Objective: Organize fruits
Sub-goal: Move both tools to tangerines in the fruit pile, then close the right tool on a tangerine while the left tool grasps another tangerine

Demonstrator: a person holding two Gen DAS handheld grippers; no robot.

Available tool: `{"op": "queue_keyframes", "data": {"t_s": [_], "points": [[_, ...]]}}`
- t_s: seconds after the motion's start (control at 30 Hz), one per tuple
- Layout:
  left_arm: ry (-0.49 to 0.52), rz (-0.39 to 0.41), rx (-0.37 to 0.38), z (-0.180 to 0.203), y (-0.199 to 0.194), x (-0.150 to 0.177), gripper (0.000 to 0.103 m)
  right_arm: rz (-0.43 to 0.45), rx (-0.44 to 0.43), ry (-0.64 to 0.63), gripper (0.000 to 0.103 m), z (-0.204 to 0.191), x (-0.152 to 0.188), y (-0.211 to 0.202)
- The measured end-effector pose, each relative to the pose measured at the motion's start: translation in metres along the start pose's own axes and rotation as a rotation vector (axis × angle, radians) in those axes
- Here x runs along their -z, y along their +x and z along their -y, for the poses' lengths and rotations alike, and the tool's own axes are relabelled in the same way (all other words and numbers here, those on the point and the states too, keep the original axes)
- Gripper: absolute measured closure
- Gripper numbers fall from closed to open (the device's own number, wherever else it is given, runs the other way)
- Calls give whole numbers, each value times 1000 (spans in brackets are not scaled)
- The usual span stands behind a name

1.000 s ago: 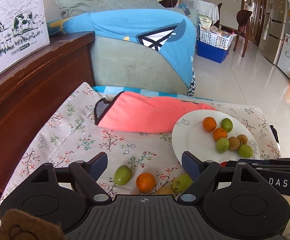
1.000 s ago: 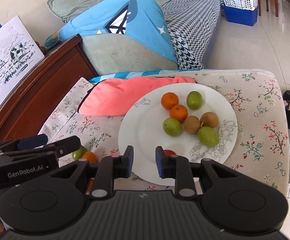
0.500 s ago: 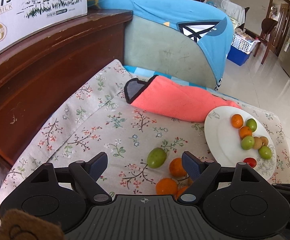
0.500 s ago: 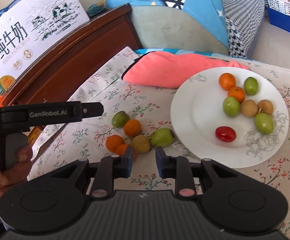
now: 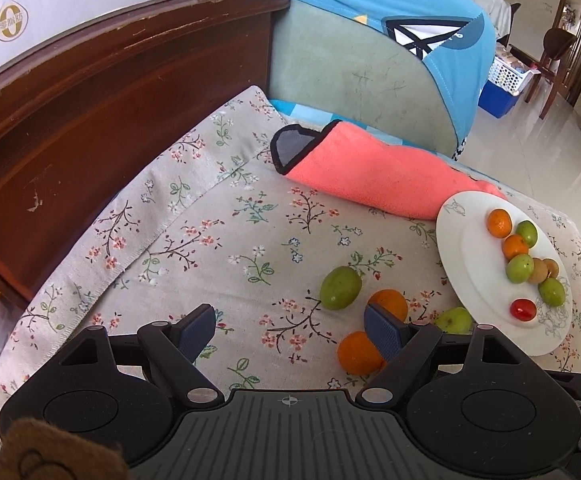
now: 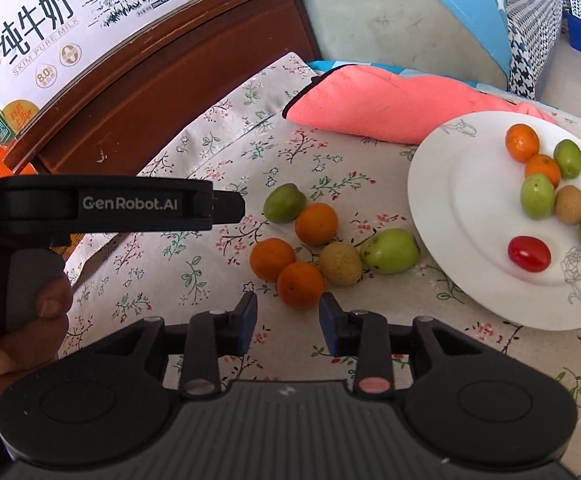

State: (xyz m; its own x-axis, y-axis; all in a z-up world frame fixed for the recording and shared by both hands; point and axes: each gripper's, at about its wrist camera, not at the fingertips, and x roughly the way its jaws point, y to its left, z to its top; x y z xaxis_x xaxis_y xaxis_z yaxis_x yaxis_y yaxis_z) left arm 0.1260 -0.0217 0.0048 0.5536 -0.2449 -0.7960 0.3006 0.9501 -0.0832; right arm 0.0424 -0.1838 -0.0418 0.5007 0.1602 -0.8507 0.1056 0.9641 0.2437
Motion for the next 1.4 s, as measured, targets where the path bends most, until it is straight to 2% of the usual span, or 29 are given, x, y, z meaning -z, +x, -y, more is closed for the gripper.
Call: {"op": "queue_keyframes", "data": {"t_s": [0.37,0.47,0.6,0.93,1.23,1.33,1.4], "points": [[-13,-14,-8,-2,4,2,20,8,71,6,66,-3,-1,14],[-13,-20,-11,-2,7,4,20,10,75,2,74,-4,-1,15],[-14,-27,3,-2,9,6,20,5,61,5,74,-3,0,12],[64,-18,34,16,13,16,21,-8,72,17,74,11,11,-14],[109,-24,28,27,25,24,23,-7,94,62,74,27,17,-27],[123,-17,32,29,27,27,26,-2,101,79,74,29,16,-29],[131,-16,36,31,29,28,32,-1,104,85,74,30,16,-29]]}}
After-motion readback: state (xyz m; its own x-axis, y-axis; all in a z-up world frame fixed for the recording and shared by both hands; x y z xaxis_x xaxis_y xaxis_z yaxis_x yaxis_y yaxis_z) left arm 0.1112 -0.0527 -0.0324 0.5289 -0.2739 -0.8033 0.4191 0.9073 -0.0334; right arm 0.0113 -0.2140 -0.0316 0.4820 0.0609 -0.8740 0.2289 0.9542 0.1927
